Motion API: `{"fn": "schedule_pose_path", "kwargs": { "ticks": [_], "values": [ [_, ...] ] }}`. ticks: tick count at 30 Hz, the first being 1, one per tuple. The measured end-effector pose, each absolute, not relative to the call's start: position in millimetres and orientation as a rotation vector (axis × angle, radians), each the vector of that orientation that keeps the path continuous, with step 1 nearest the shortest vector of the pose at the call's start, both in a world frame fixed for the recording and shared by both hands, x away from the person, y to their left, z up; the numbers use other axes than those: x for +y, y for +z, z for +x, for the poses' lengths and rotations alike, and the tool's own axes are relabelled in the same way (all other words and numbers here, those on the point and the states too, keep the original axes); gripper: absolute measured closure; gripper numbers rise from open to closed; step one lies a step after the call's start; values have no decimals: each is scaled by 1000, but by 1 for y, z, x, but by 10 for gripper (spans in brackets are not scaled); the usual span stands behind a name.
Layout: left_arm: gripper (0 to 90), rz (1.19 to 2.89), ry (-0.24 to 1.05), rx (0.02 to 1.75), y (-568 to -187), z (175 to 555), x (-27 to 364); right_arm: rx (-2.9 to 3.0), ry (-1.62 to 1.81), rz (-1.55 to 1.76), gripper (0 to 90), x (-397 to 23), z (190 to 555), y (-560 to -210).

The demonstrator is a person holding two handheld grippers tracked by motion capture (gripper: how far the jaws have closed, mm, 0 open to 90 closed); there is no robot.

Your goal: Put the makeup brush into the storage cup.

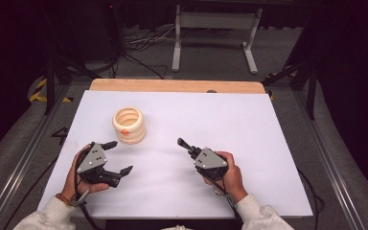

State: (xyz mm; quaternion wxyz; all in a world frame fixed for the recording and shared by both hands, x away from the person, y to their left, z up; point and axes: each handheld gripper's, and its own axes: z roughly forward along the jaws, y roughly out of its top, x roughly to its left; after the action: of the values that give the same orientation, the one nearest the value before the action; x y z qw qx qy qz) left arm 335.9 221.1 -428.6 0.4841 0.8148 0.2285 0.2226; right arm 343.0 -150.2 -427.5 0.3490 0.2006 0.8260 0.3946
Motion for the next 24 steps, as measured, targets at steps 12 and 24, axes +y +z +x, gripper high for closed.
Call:
{"fn": "schedule_pose_path", "kwargs": {
  "ticks": [12,24],
  "values": [
    [48,1907,532,666,-450,321,242,2139,1378,659,798,-164,360,-424],
    [55,1850,557,704,-451,314,255,2056,1609,645,798,-155,379,-410]
  ]
}}
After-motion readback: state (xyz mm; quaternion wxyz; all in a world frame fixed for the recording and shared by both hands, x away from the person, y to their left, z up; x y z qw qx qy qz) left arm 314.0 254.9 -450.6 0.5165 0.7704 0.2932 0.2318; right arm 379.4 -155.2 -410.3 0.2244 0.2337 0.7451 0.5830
